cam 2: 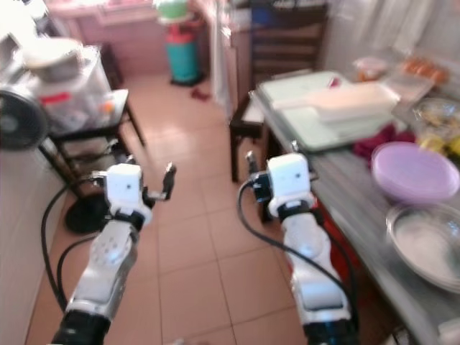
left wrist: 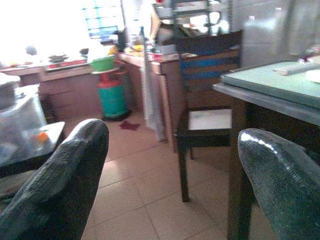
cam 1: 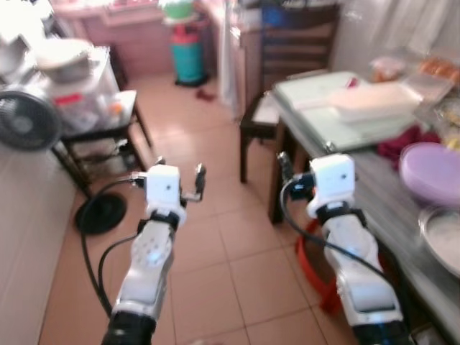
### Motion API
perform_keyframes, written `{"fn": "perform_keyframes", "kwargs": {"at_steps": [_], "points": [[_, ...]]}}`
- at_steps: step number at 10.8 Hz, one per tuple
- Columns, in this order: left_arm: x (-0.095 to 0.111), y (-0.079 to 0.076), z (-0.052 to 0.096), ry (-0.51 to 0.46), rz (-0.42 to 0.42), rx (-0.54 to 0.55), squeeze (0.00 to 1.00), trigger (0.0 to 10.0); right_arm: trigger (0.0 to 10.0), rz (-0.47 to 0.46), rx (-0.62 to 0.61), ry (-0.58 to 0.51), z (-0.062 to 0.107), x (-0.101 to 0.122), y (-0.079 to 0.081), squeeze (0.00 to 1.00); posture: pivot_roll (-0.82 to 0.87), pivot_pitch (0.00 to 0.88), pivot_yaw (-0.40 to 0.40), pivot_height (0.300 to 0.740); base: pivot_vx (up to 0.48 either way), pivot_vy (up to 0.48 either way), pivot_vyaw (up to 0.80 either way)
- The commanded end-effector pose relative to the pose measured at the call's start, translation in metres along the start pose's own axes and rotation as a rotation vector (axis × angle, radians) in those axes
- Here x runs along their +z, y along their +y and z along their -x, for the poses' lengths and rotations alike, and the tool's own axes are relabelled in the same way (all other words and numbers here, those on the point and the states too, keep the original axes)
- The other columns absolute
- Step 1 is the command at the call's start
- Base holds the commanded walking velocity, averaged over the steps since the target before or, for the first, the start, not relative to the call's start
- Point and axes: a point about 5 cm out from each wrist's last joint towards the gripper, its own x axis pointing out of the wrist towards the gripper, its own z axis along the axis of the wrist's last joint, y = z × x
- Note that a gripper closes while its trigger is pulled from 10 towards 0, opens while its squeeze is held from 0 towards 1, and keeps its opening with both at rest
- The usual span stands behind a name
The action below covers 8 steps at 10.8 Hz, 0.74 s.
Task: Setting the table
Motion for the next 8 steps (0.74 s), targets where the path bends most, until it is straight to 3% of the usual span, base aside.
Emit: {"fn": "perform_keyframes", "kwargs": {"at_steps": [1, 8], "points": [[0.0019, 0.0062, -0.0016, -0.001, -0.019, 0.005, 0.0, 10.0, 10.0, -0.013, 0.012, -0.013, -0.0017, 0.0035, 0.0063, 0.0, -0.08, 0.062, 0.078, 0.74, 0.0, 0.356, 0.0], [0.0015, 0.0067, -0.0008, -0.002, -0.023, 0.002, 0.0, 10.0, 10.0, -0.03, 0.03, 0.012, -0.002, -0.003, 0.009, 0.0, -0.08, 0.064, 0.08, 0.74, 0.0, 0.364, 0.0]]}}
